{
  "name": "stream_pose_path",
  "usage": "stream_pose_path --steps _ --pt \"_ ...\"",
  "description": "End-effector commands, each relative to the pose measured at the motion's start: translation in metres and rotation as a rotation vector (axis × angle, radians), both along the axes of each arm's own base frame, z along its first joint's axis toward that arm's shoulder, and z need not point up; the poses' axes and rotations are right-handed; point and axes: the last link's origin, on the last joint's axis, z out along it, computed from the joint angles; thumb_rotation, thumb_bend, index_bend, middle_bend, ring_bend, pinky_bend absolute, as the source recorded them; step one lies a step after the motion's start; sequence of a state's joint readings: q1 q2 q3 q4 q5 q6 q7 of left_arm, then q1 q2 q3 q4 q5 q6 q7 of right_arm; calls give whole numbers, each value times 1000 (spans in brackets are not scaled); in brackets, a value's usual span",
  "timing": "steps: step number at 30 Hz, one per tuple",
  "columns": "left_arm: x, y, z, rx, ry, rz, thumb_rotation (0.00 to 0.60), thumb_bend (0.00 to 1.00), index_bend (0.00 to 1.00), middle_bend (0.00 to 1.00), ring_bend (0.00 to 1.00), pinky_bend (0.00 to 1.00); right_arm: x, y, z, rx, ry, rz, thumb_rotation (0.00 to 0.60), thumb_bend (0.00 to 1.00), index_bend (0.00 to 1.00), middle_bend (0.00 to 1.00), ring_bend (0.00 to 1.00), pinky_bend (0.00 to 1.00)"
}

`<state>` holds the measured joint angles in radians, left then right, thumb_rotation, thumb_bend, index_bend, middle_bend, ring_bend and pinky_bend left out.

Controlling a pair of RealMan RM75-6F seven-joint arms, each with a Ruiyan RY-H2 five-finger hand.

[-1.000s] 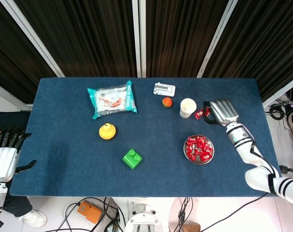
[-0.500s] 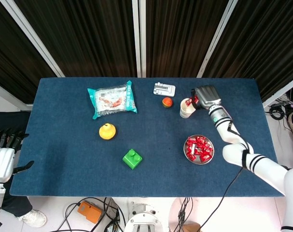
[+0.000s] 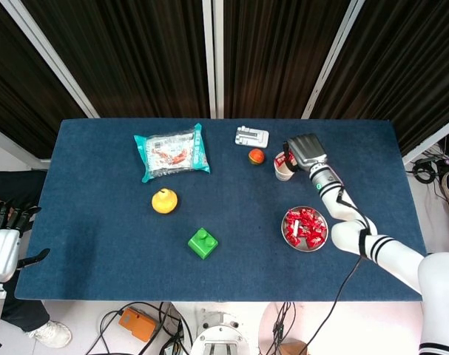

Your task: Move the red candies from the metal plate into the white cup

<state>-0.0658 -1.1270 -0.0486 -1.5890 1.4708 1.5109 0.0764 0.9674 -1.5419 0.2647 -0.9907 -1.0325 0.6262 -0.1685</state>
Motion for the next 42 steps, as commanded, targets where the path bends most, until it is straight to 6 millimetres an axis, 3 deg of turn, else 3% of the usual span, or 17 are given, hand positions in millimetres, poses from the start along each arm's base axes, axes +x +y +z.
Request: stream_pose_path --steps 1,10,16,19,25,28,30,34,42 --pt "0 1 0 -1 0 -3 600 44 203 136 35 0 -5 2 4 -6 -1 -5 600 560 638 989 1000 1000" --pt "4 4 -2 -4 1 -21 600 45 203 136 34 0 -12 6 6 0 -3 -22 600 560 539 989 1000 1000" --pt "4 4 -1 0 0 -21 600 45 203 136 35 0 -13 12 21 -39 -49 -7 600 435 502 990 1000 1000" --pt "3 4 -1 -1 -1 -20 600 45 203 136 35 0 -16 32 39 -57 -98 34 600 385 499 990 1000 1000" --pt "4 6 -3 2 -7 -24 600 45 203 136 35 0 -40 105 56 15 -136 119 600 255 513 990 1000 1000" --pt "6 7 -4 -3 -6 -34 600 45 203 136 35 0 -57 130 50 63 -91 130 600 238 514 989 1000 1000" --pt "8 7 -4 -5 -4 -41 600 45 203 136 35 0 -66 136 43 85 -60 115 600 238 515 990 1000 1000" --pt "10 7 -4 -1 -6 -48 600 45 203 136 34 0 -79 135 22 130 -25 68 600 242 531 990 1000 1000" --pt "9 3 -4 0 -6 -41 600 45 203 136 35 0 -86 123 -8 156 0 19 600 248 533 990 1000 1000"
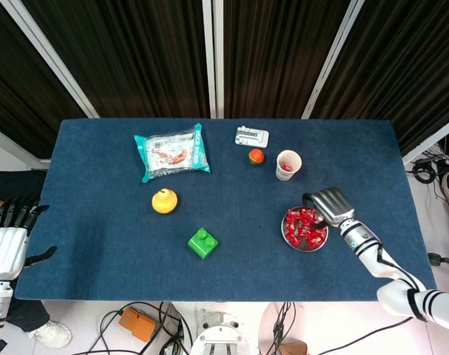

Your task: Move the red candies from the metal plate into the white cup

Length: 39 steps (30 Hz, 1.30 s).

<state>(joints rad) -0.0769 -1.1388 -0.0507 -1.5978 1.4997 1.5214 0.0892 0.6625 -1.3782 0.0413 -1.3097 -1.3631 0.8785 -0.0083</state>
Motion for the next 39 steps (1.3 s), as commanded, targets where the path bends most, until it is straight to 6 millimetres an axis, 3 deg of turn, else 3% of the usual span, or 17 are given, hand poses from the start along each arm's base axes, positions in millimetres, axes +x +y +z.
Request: stream_pose_path --steps 1,13,20,25,33,39 --pt "-1 -1 1 3 -1 3 600 45 203 136 35 0 -2 -5 -11 14 14 -25 600 250 533 990 1000 1000" --pt "-3 -2 0 3 -2 11 600 45 203 136 35 0 -6 -7 -16 33 4 -67 600 418 563 990 1000 1000" --pt "-3 -1 0 1 0 8 600 44 203 136 35 0 -4 -8 -21 46 -2 -58 600 648 713 989 1000 1000" --pt "-4 -1 1 4 -1 12 600 45 203 136 35 0 0 -9 -16 31 -20 -46 600 678 759 989 1000 1000" --pt "-4 0 0 4 -2 9 600 45 203 136 34 0 17 -13 9 -36 -91 1 600 678 785 990 1000 1000" --pt "-1 2 1 5 1 -4 600 45 203 135 35 0 43 -48 44 -158 -165 17 600 678 785 990 1000 1000"
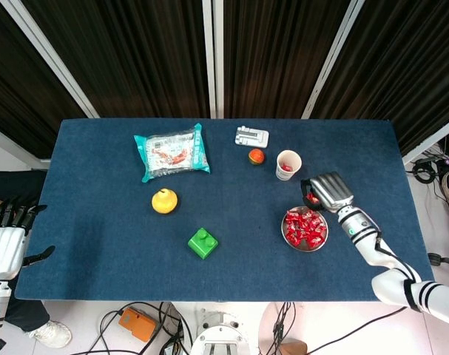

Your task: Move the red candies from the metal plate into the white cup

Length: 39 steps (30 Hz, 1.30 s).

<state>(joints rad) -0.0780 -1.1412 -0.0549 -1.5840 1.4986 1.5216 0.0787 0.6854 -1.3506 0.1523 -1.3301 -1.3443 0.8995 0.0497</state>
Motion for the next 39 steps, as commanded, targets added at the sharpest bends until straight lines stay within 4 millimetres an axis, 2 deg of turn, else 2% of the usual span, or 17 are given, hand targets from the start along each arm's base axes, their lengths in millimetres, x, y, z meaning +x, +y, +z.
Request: stream_pose_path --steps 1,6,9,13,19,24,29,33,39 --pt "1 1 0 0 2 -4 600 45 203 135 35 0 17 -26 21 -67 -46 -4 600 678 784 990 1000 1000" --pt "2 0 0 -2 2 2 600 45 203 136 35 0 34 -63 25 -98 -86 -49 600 678 776 989 1000 1000" --pt "2 0 -1 -6 5 8 600 45 203 135 35 0 39 -79 15 -92 -91 -73 600 678 746 990 1000 1000" --pt "1 -1 0 -3 5 14 600 45 203 136 35 0 43 -89 -7 -71 -77 -92 600 677 728 989 1000 1000" --pt "0 -1 0 -6 8 21 600 45 203 136 35 0 41 -96 -27 -56 -90 -123 600 675 659 990 1000 1000" --pt "0 -1 0 -5 6 20 600 45 203 136 35 0 37 -98 -30 -55 -92 -128 600 672 587 990 1000 1000" --pt "1 0 -2 -10 4 14 600 45 203 136 35 0 34 -96 -29 -38 -103 -133 600 602 413 990 1000 1000" --pt "3 1 -2 -11 5 9 600 45 203 135 35 0 33 -92 -24 -28 -144 -137 600 572 395 990 1000 1000" --pt "4 4 -2 -7 3 3 600 45 203 136 35 0 20 -85 -7 -52 -113 -128 600 518 357 990 1000 1000"
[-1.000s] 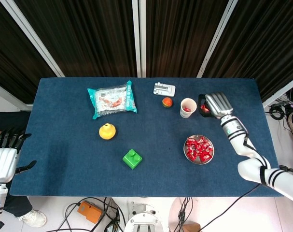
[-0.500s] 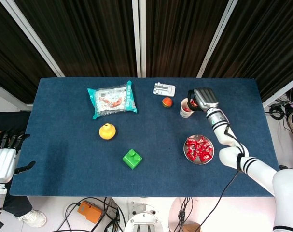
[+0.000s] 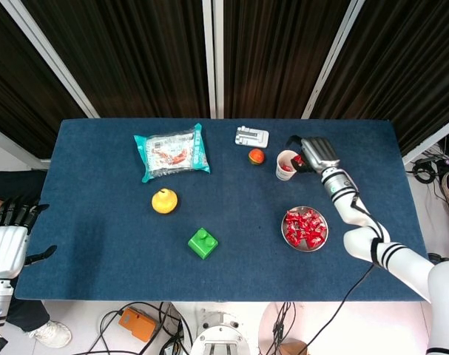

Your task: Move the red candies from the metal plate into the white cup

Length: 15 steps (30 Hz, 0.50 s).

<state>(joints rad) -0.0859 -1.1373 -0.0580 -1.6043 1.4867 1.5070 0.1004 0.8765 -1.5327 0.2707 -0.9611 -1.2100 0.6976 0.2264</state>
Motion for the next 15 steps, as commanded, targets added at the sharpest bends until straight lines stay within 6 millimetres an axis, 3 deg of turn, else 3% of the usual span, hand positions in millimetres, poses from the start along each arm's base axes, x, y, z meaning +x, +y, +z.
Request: stream_pose_path --steps 1,11,15 --pt "1 2 -1 -1 -2 -7 600 45 203 136 35 0 -7 3 6 -7 19 -6 600 504 350 990 1000 1000" --pt "5 4 -2 -7 4 -20 600 45 203 136 35 0 0 -6 -4 -8 -23 -32 600 505 369 989 1000 1000" --pt "5 4 -1 -6 5 -18 600 45 203 136 35 0 5 -10 -12 -2 -36 -39 600 415 360 990 1000 1000"
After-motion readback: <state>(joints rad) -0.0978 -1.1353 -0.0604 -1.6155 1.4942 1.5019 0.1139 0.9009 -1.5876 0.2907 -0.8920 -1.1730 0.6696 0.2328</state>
